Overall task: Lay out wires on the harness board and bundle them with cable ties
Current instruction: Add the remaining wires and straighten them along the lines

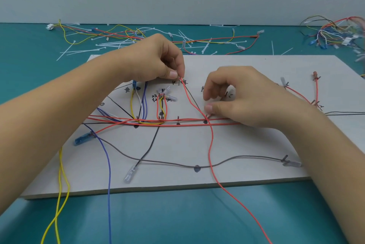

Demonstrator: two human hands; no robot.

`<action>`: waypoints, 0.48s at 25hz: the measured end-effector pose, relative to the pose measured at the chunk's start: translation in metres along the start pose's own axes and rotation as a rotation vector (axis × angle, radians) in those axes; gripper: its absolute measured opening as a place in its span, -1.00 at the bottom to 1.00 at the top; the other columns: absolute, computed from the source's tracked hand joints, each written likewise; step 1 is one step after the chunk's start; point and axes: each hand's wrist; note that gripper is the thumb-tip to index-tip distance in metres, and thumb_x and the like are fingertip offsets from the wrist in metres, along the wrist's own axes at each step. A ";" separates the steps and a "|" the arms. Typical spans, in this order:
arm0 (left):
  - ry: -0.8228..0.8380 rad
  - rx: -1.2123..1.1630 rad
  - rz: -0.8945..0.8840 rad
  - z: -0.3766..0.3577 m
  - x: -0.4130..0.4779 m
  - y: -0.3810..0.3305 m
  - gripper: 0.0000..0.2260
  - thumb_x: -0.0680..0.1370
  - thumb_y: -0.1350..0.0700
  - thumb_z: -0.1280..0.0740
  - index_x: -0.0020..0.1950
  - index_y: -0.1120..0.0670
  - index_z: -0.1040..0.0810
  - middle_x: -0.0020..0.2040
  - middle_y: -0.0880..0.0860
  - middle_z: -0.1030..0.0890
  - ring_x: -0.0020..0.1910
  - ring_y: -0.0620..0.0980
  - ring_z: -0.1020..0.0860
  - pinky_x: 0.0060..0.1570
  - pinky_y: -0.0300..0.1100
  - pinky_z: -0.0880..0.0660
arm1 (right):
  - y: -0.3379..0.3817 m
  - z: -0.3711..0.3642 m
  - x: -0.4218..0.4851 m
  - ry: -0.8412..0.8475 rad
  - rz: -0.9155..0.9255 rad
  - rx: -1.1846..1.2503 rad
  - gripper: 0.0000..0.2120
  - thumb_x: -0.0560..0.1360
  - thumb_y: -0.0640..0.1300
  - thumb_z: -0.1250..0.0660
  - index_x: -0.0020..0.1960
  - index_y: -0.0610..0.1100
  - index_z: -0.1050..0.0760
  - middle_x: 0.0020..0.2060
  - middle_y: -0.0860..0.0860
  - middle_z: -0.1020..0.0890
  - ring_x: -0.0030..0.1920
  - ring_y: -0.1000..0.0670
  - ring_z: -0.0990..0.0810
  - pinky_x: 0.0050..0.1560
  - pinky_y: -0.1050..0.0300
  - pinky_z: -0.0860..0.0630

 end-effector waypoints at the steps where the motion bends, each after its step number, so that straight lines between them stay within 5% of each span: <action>1: 0.005 -0.001 0.000 0.000 0.000 0.000 -0.74 0.53 0.37 -0.44 -0.16 0.01 -0.71 -0.23 0.00 -0.73 -0.30 -0.17 -0.62 -0.21 -0.29 -0.52 | 0.003 0.000 -0.001 -0.054 0.043 0.006 -0.84 0.44 -0.08 -0.53 -0.05 0.09 -0.59 -0.14 0.15 -0.62 -0.04 0.07 -0.59 0.17 -0.13 -0.50; 5: 0.017 -0.022 -0.014 -0.001 0.001 0.001 -0.71 0.50 0.42 -0.40 -0.17 0.01 -0.70 -0.29 -0.01 -0.71 -0.33 -0.14 -0.59 -0.27 -0.29 -0.54 | 0.025 -0.010 -0.008 -0.076 0.180 0.045 -0.54 0.44 -0.14 -0.45 0.29 0.18 -0.55 0.01 0.17 -0.62 0.04 0.09 -0.59 0.23 -0.08 -0.47; 8: 0.038 -0.018 -0.024 0.000 0.002 0.001 -0.72 0.52 0.41 -0.40 -0.17 0.03 -0.69 -0.25 0.04 -0.72 -0.32 -0.12 -0.60 -0.24 -0.28 -0.56 | 0.036 -0.025 -0.007 -0.015 0.233 -0.063 -0.60 0.49 -0.13 -0.47 0.31 0.09 -0.59 0.12 0.13 -0.64 0.16 0.04 -0.55 0.23 -0.22 -0.44; 12: 0.035 -0.013 -0.018 0.001 0.004 0.003 -0.72 0.53 0.39 -0.42 -0.17 0.01 -0.70 -0.21 0.07 -0.73 -0.29 -0.13 -0.60 -0.20 -0.27 -0.56 | 0.050 -0.036 -0.008 0.028 0.226 -0.238 -0.71 0.60 0.15 -0.32 0.25 0.06 -0.61 0.11 0.16 -0.63 0.16 -0.02 -0.47 0.20 -0.10 -0.34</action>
Point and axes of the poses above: each hand's wrist, its own x-axis towards the middle knuckle, its own z-axis out of the back of the hand, y = z × x
